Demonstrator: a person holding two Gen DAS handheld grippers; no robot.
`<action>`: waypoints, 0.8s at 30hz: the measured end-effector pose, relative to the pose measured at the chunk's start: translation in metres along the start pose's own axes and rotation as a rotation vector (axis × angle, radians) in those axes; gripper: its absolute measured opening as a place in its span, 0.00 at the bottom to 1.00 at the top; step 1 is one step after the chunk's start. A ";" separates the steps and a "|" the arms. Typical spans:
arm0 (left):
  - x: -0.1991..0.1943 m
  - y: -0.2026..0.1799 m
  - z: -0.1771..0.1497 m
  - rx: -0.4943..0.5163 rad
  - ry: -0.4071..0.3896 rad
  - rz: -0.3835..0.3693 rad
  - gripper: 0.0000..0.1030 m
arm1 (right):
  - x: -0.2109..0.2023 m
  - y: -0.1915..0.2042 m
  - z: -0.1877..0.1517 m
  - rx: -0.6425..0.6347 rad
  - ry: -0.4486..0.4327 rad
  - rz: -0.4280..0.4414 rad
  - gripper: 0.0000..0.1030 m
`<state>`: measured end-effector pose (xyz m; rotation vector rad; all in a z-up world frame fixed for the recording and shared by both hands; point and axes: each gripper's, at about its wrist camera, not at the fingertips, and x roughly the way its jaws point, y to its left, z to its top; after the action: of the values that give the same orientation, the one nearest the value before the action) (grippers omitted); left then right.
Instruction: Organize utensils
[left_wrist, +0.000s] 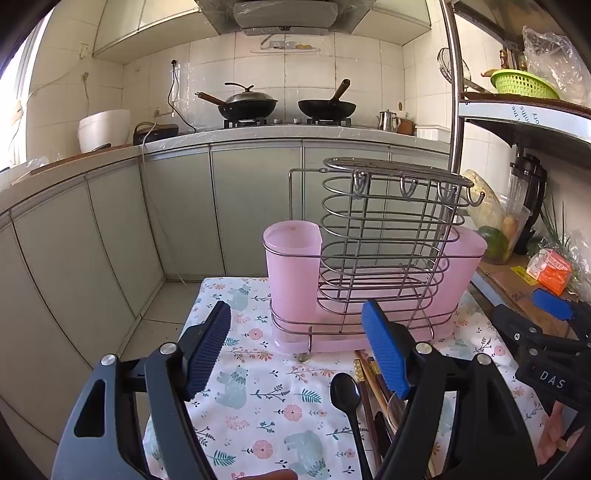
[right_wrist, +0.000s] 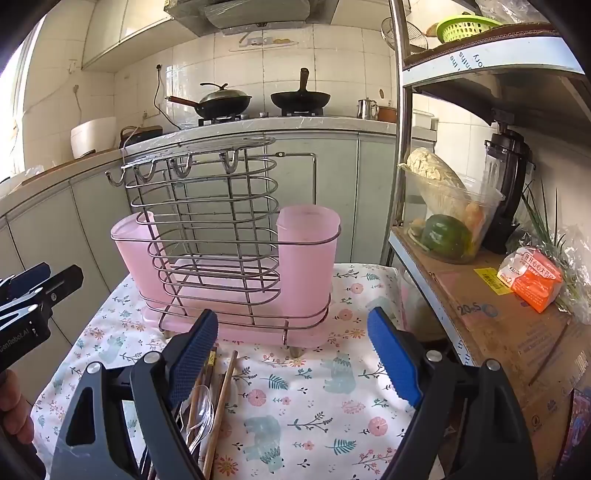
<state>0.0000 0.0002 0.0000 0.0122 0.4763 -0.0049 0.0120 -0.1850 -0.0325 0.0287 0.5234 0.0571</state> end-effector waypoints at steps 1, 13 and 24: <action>0.000 0.000 0.000 0.002 -0.002 0.001 0.72 | 0.000 0.000 0.000 0.001 0.001 0.000 0.80; -0.001 0.001 0.002 0.001 0.001 0.001 0.72 | -0.001 0.000 0.001 0.001 -0.003 -0.001 0.80; 0.002 0.000 -0.002 0.002 0.003 0.001 0.72 | -0.001 0.000 0.004 0.000 0.000 0.001 0.80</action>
<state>0.0010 0.0007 -0.0024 0.0140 0.4789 -0.0044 0.0131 -0.1853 -0.0283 0.0293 0.5236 0.0581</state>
